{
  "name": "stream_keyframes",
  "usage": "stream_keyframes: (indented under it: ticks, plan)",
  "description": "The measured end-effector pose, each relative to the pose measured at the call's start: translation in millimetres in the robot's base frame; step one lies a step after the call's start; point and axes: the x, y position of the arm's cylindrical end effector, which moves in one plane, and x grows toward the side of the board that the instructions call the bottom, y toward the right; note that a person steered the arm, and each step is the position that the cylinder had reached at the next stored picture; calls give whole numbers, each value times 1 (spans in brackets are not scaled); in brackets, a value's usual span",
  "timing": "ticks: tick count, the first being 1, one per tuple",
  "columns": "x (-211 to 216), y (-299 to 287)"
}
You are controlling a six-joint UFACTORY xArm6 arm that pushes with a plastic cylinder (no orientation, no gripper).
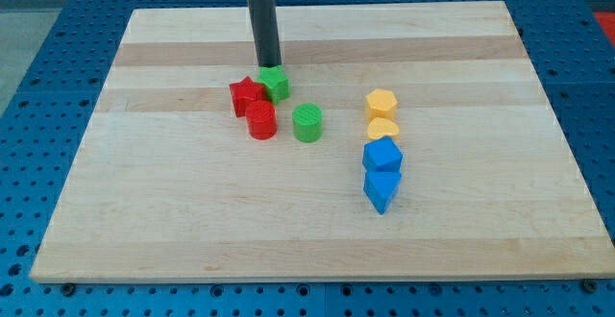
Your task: Move the green star to the bottom center of the board
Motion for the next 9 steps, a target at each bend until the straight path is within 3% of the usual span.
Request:
stream_keyframes:
  ticks: [3, 4, 5, 6, 9]
  plan:
    - [82, 39]
    - [44, 51]
    - [29, 27]
    - [59, 0]
    - [183, -2]
